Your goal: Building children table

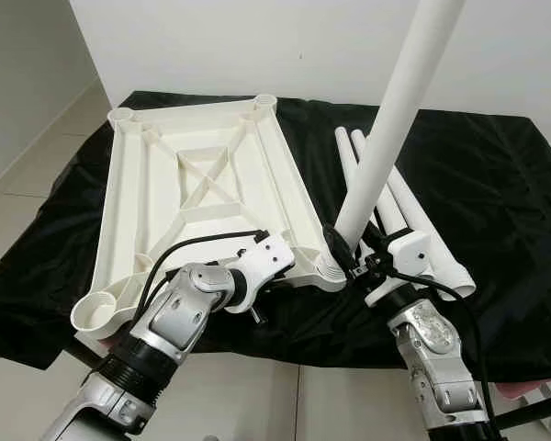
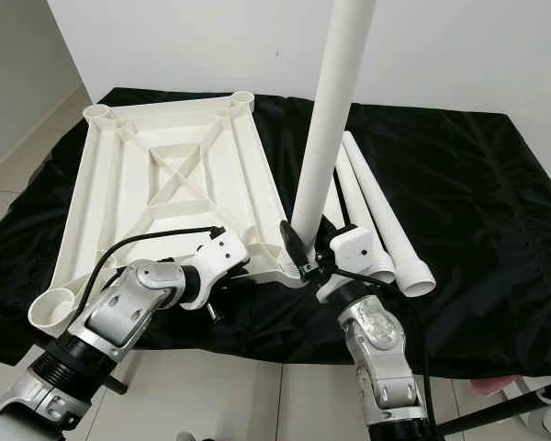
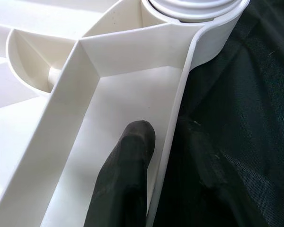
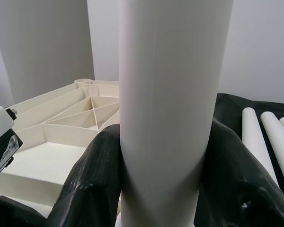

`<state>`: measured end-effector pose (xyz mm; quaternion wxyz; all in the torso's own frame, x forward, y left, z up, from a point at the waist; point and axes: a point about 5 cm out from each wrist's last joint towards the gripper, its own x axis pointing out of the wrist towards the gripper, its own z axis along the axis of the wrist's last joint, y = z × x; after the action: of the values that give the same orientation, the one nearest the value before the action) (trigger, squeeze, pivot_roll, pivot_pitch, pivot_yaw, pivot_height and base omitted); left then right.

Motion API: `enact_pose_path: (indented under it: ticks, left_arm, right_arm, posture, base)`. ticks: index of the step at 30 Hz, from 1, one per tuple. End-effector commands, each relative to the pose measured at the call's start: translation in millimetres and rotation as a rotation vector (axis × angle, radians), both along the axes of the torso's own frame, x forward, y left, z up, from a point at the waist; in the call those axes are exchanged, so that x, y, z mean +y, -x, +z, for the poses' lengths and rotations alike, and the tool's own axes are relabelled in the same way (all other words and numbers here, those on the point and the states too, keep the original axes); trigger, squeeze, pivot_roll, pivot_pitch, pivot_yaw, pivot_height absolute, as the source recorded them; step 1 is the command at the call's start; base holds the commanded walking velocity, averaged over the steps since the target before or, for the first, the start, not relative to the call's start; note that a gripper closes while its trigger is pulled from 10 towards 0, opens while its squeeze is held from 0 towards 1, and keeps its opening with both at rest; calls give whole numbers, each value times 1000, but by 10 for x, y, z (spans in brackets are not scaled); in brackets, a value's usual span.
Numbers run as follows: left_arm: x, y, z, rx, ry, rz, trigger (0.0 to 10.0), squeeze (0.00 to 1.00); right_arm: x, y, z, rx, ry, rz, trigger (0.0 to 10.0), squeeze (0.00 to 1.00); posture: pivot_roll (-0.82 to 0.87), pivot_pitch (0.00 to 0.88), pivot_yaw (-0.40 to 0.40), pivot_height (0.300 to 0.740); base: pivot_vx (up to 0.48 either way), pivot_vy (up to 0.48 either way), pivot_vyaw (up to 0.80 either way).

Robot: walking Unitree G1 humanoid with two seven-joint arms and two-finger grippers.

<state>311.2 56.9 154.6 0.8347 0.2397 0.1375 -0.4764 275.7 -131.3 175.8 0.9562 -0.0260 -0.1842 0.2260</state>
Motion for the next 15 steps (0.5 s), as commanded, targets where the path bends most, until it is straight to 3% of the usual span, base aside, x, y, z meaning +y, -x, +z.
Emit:
enact_pose_path:
  ticks: [1, 15]
  left_arm:
    - [-77, 19, 107, -37, 25, -39, 10000, 0]
    - [-83, 23, 106, -37, 25, -43, 10000, 0]
  right_arm:
    - [127, 46, -170, 88, 12, 36, 10000, 0]
    - [190, 114, -74, 57, -33, -41, 10000, 0]
  posture:
    - [-105, 126, 38, 740]
    - [-106, 121, 38, 740]
  base:
    - [0, 0, 0]
    - [0, 0, 0]
